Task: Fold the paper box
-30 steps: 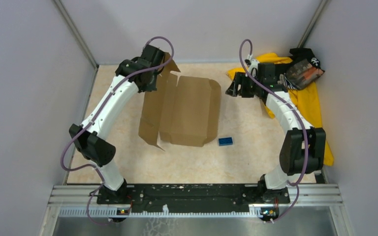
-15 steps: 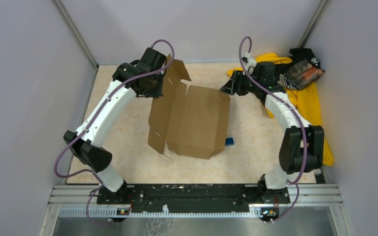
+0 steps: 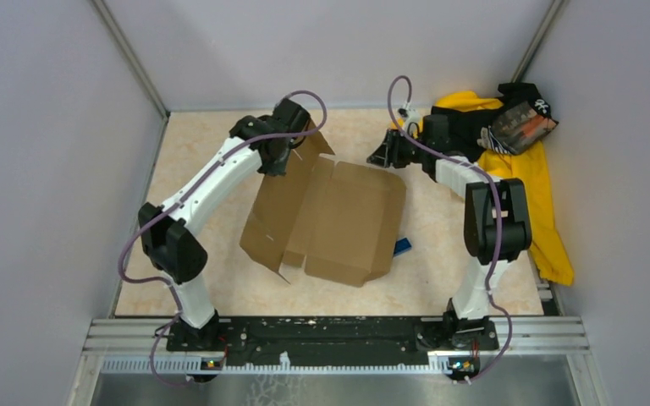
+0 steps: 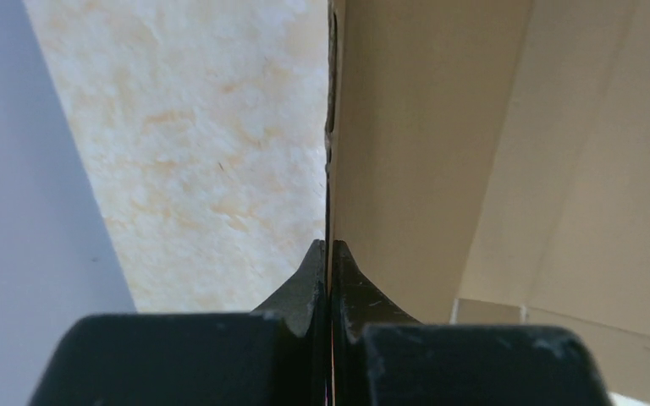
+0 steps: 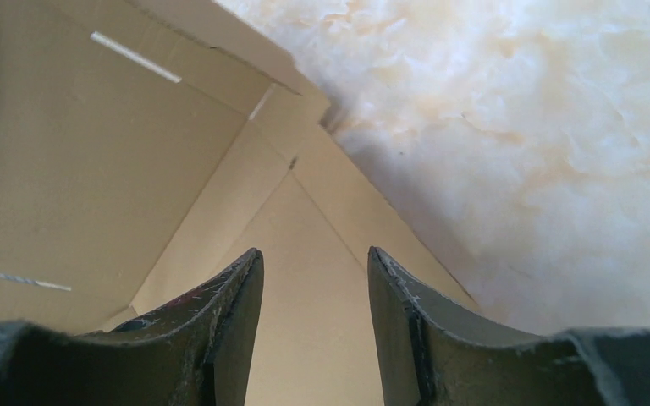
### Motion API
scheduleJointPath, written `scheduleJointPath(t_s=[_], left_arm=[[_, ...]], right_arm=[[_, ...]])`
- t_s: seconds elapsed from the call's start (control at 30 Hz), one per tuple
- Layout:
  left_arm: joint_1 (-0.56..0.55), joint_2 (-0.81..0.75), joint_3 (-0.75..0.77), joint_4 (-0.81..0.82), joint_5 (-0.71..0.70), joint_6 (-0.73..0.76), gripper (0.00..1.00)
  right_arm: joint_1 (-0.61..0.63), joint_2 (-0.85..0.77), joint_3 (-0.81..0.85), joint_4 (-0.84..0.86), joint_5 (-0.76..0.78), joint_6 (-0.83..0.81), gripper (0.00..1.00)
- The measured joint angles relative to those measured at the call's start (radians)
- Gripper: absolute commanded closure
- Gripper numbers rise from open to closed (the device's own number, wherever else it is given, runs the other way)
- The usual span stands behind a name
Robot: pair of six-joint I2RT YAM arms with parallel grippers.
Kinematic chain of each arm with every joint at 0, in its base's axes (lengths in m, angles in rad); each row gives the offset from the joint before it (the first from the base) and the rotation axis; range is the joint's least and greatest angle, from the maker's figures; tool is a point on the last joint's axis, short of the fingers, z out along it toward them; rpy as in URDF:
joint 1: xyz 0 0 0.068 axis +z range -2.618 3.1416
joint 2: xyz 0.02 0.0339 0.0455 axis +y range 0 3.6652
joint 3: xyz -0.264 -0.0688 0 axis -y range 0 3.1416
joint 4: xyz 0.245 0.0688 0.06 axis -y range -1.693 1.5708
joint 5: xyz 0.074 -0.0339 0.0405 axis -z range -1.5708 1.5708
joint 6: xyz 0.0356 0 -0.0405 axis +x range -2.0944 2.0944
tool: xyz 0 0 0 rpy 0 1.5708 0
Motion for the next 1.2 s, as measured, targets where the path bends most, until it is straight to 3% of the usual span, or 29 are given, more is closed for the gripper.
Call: scheduleJointPath(t_s=[0.17,0.47,0.77,1.03,1.2], left_arm=[[-0.012,0.068,0.003,0.088,-0.106,0.122,1.0],[-0.011,0.001,-0.174,0.467,-0.138,0.477,1.0],[0.037,-0.046,-0.194,0.68,0.027,0.698,1.0],[0.093,-0.104,-0.229,0.702,0.227,0.734,1.0],[0.117,-0.112,-0.218,0.69,0.337,0.732,0.98]], right_arm=[[0.06,0.023,0.007,0.05,0.027,-0.05,0.51],[0.103,0.157,0.058,0.156,0.06,-0.099,0.48],[0.095,0.251,0.087,0.453,0.045,-0.025,0.44],[0.033,0.364,0.114,0.759,-0.043,0.146,0.46],[-0.014,0.37,0.133,0.784,-0.058,0.164,0.46]])
